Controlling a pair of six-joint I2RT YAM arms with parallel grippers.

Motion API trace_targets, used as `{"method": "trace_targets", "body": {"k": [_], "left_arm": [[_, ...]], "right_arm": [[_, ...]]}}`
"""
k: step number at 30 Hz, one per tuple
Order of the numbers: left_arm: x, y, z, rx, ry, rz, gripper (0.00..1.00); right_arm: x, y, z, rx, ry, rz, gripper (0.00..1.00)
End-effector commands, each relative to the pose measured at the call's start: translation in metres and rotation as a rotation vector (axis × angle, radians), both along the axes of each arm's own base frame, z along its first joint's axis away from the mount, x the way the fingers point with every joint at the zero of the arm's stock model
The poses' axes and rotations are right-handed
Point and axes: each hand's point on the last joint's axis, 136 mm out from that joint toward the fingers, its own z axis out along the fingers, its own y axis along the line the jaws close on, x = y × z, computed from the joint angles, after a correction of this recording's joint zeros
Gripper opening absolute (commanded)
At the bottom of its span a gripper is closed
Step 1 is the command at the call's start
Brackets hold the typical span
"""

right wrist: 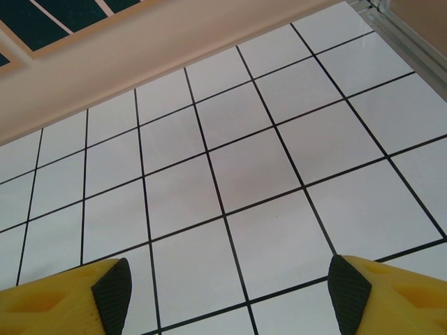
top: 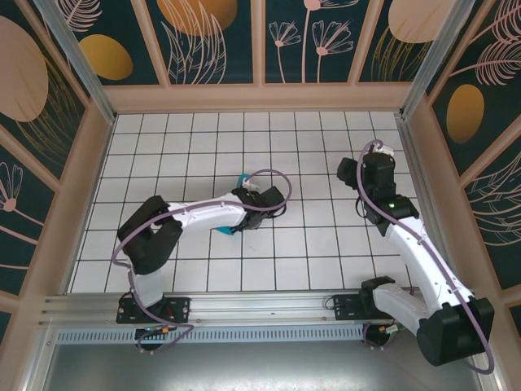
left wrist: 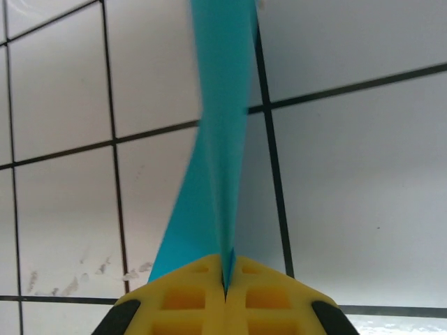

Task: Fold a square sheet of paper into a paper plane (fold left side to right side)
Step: Turn over the paper at the center of the table.

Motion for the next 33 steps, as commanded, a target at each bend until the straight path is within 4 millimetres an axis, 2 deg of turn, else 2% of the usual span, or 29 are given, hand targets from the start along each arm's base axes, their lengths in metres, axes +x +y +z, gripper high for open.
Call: {"method": "trace_targets", "body": {"k": [1,7,13,19,22,23,24,28,31,33], "left_arm": [[0.001,-0.018,0.002,-0.037,0.036,0.005,0.00],[0.011,-0.066,-0.015,-0.130,0.119,-0.093,0.02],[0.030,-0.085,-0.026,-0.156,0.177,-0.132,0.07],[0.053,-0.110,-0.019,-0.275,0.193,-0.171,0.15],[0.063,-0.120,-0.017,-0.365,0.211,-0.186,0.24],[0.065,-0.125,-0.015,-0.402,0.220,-0.195,0.31],[0.067,-0.127,-0.012,-0.433,0.222,-0.199,0.38],[0.074,-0.139,0.008,-0.585,0.221,-0.239,0.50],[0.079,-0.142,0.038,-0.731,0.180,-0.274,0.56],[0.081,-0.136,0.064,-0.830,0.127,-0.296,0.60]], "right_arm": [[-0.004,-0.004,-0.005,0.008,0.008,-0.013,0.77],[-0.007,-0.002,-0.011,0.022,0.022,0.002,0.78],[-0.009,0.001,-0.016,0.040,0.031,0.016,0.77],[-0.011,0.003,-0.025,0.043,0.054,0.028,0.78],[-0.012,0.004,-0.032,0.045,0.076,0.040,0.78],[-0.013,0.005,-0.034,0.047,0.084,0.045,0.78],[-0.013,0.006,-0.036,0.049,0.091,0.051,0.78],[-0.013,0.014,-0.045,0.074,0.114,0.089,0.80],[-0.009,0.032,-0.050,0.142,0.117,0.160,0.79],[-0.005,0.052,-0.054,0.209,0.127,0.236,0.73]]}}
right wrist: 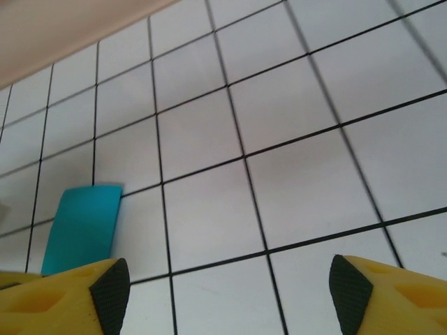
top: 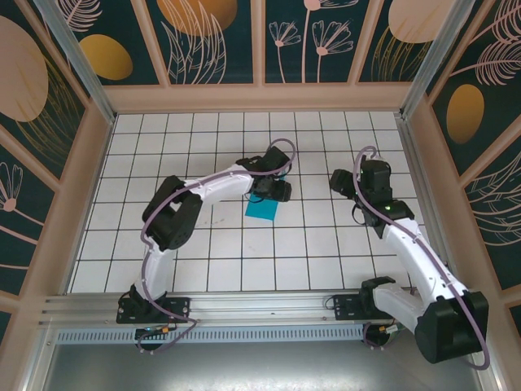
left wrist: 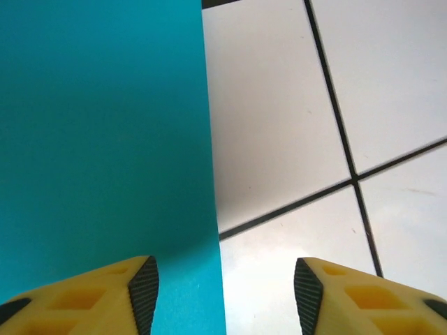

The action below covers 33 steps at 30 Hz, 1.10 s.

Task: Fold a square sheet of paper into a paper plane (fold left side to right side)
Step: Turn over the paper at the center of the table, then rotate the paper at the center of the table.

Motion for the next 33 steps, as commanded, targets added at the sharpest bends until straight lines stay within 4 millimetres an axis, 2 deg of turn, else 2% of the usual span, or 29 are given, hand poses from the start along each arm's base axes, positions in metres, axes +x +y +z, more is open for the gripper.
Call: {"method": "trace_targets", "body": {"k": [1,4,8,12,15,18,21,26,29,33], "left_arm": [[0.010,-0.008,0.075,-0.270,-0.108,-0.025,0.61],[0.015,0.025,0.097,-0.338,-0.165,0.036,0.65],[0.014,0.071,0.107,-0.440,-0.210,0.115,0.71],[0.008,0.105,0.104,-0.504,-0.259,0.184,0.78],[0.001,0.125,0.099,-0.537,-0.281,0.238,0.83],[-0.007,0.135,0.091,-0.571,-0.264,0.264,0.84],[-0.013,0.140,0.082,-0.577,-0.242,0.282,0.85],[-0.017,0.145,0.075,-0.556,-0.230,0.297,0.85],[-0.017,0.146,0.076,-0.551,-0.233,0.300,0.85],[-0.017,0.149,0.077,-0.529,-0.241,0.305,0.86]], "right_arm": [[0.007,0.035,-0.008,0.140,0.015,0.123,0.70],[0.015,0.069,-0.018,0.208,0.041,0.210,0.66],[0.030,0.116,-0.036,0.239,0.084,0.294,0.66],[0.053,0.154,-0.051,0.260,0.110,0.351,0.67],[0.071,0.168,-0.070,0.268,0.153,0.346,0.68],[0.087,0.175,-0.091,0.244,0.209,0.324,0.70],[0.100,0.175,-0.108,0.211,0.260,0.284,0.76],[0.109,0.185,-0.131,0.201,0.332,0.256,0.85],[0.112,0.193,-0.138,0.196,0.351,0.256,0.87],[0.115,0.211,-0.137,0.203,0.337,0.298,0.87]]}}
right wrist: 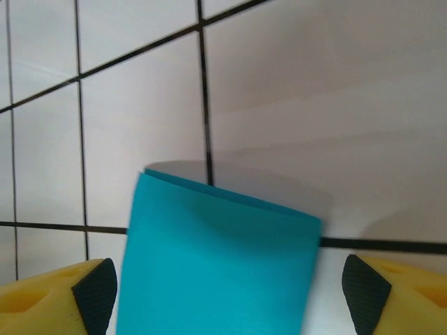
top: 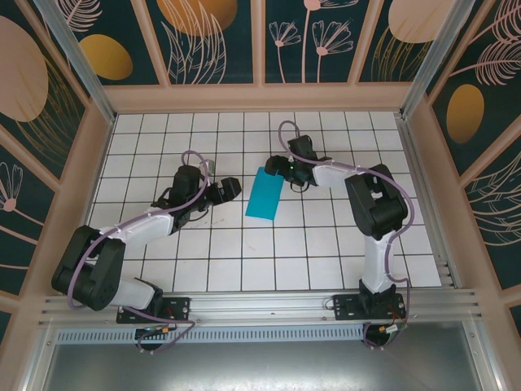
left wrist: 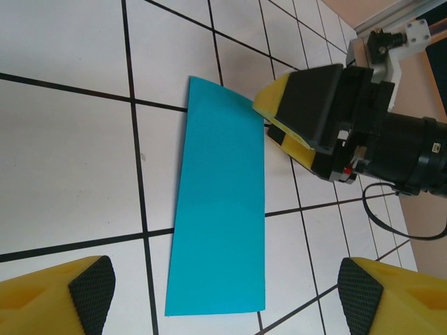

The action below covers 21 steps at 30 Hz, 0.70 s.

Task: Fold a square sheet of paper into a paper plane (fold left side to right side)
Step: Rotate the paper at the center of the table.

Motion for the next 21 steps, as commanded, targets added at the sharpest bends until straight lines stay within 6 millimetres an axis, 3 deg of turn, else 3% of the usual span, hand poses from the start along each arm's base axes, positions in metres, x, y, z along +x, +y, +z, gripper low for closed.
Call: {"method": "trace_targets", "body": {"k": [1,8,12,17,21], "left_arm": [[0.003,0.004,0.010,0.002,-0.034,0.015,0.86],[0.003,0.007,0.008,0.015,-0.032,0.024,0.86],[0.002,0.006,0.008,0.010,-0.029,0.018,0.86],[-0.005,-0.003,0.006,-0.038,-0.018,-0.026,0.85],[-0.008,-0.011,-0.001,-0.079,0.010,-0.062,0.83]], "right_arm": [[-0.002,0.021,-0.007,0.004,0.017,0.038,0.87],[0.003,0.049,0.002,0.020,-0.019,0.121,0.87],[0.005,0.045,0.012,-0.010,-0.056,0.134,0.87],[0.007,0.019,0.023,-0.099,-0.090,0.105,0.86],[0.001,0.016,0.040,-0.084,-0.146,0.135,0.80]]}}
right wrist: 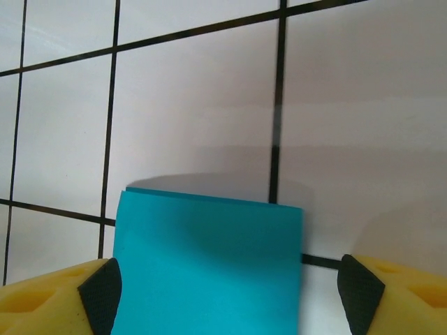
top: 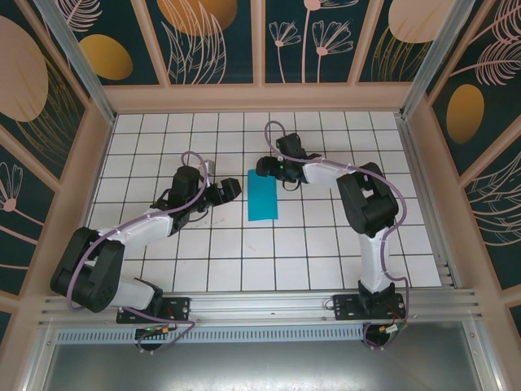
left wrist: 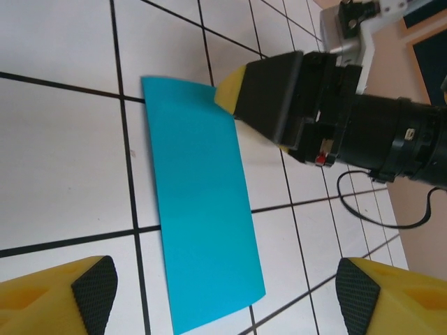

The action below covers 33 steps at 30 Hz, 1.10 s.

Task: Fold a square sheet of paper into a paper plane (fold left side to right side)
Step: Rotate the paper at the center of the table, then third fold the triangle at the center of the table.

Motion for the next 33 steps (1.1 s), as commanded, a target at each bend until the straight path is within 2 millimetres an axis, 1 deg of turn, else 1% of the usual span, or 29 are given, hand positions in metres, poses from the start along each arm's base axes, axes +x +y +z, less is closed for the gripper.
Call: {"method": "trace_targets", "body": {"k": [1,3,5,7,15,19,21,25,27,28,29,33], "left_arm": [[-0.004,-0.010,-0.004,-0.063,0.015,-0.047,0.82],[-0.003,-0.015,-0.008,-0.085,0.034,-0.066,0.80],[-0.003,-0.021,-0.013,-0.108,0.052,-0.087,0.79],[-0.002,-0.024,-0.017,-0.121,0.068,-0.099,0.78],[0.000,-0.032,-0.039,-0.118,0.138,-0.126,0.78],[-0.001,-0.034,-0.045,-0.125,0.156,-0.136,0.78],[-0.001,-0.034,-0.046,-0.126,0.162,-0.140,0.78],[-0.001,-0.037,-0.049,-0.133,0.178,-0.151,0.77],[-0.001,-0.040,-0.050,-0.138,0.185,-0.161,0.75],[0.000,-0.041,-0.047,-0.145,0.183,-0.167,0.74],[-0.001,-0.043,-0.057,-0.141,0.210,-0.171,0.72],[-0.001,-0.052,-0.059,-0.156,0.224,-0.197,0.68]], "right_arm": [[-0.003,-0.001,0.038,0.029,-0.095,0.055,0.73],[-0.007,0.006,0.035,0.069,-0.078,0.087,0.63],[-0.008,0.011,0.028,0.082,-0.055,0.104,0.54],[-0.006,0.012,0.021,0.078,-0.042,0.100,0.50],[-0.001,0.013,-0.001,0.052,0.001,0.090,0.49],[-0.001,0.014,-0.011,0.053,0.020,0.100,0.48],[0.000,0.013,-0.015,0.043,0.025,0.095,0.44],[-0.003,0.006,-0.026,0.007,0.044,0.087,0.42],[-0.005,0.004,-0.031,-0.004,0.054,0.088,0.39],[-0.007,0.003,-0.034,-0.012,0.059,0.089,0.37],[-0.008,0.002,-0.037,-0.018,0.062,0.091,0.35],[-0.012,-0.002,-0.042,-0.037,0.071,0.093,0.30]]}}
